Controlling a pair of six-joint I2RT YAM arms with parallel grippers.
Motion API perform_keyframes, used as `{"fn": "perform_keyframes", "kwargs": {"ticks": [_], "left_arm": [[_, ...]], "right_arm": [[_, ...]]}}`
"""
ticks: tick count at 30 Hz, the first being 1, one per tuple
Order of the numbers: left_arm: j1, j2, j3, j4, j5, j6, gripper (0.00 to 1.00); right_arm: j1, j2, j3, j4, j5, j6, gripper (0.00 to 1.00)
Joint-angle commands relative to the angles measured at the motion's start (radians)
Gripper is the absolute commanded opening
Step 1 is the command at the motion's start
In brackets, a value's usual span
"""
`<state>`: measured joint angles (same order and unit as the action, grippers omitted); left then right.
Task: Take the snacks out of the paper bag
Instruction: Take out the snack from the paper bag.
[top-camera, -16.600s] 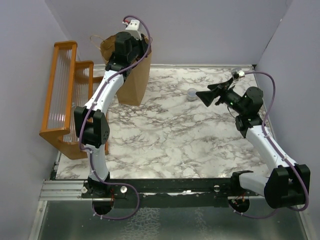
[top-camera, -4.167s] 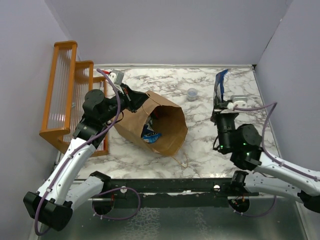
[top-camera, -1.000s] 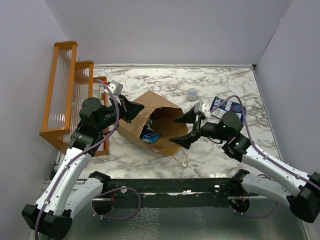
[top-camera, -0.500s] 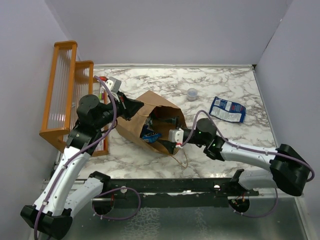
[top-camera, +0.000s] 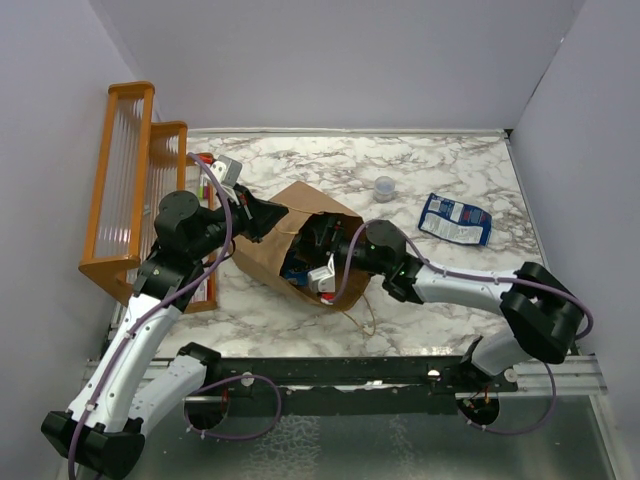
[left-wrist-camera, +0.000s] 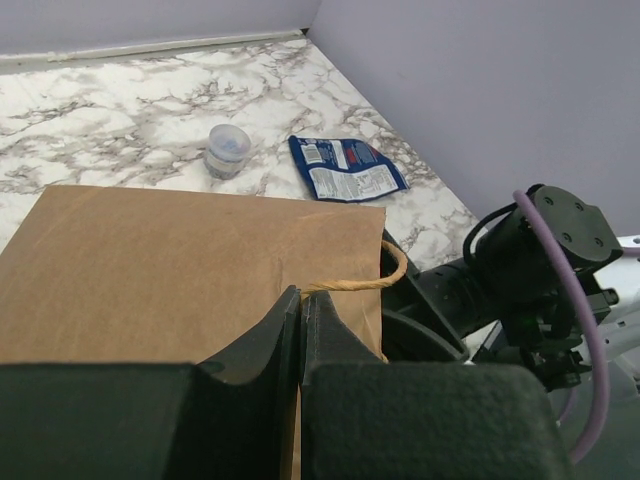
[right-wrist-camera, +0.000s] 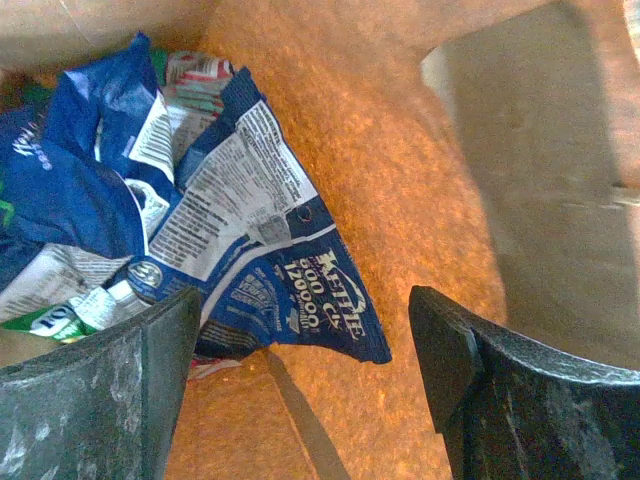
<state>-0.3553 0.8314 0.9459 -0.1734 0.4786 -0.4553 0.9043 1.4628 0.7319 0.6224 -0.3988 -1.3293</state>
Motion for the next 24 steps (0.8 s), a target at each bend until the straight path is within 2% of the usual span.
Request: {"fn": "perform_keyframes", "kwargs": {"ticks": [1,4,9,18,24], "left_arm": [[0.003,-0.010,-0.008,0.028,0.017,-0.007,0.00],[0.003,-0.012,-0.009,0.026,0.021,-0.004,0.00],[0.003,-0.009,-0.019,0.040,0.030,-0.010,0.00],[0.003,-0.007,-0.021,0.047,0.045,-0.018,0.00],[0.003,-0.013,-0.028,0.040,0.043,-0.015,0.00]], "right_arm": [[0.007,0.080,0.069,-0.024,0.054,-0.181,0.83],[0.010,0.116,0.086,-0.018,0.069,-0.221,0.82],[0.019,0.178,0.094,0.089,0.126,-0.278,0.81],[0.023,0.234,0.176,0.078,0.110,-0.284,0.81],[0.039,0.190,0.172,0.044,0.083,-0.257,0.81]]}}
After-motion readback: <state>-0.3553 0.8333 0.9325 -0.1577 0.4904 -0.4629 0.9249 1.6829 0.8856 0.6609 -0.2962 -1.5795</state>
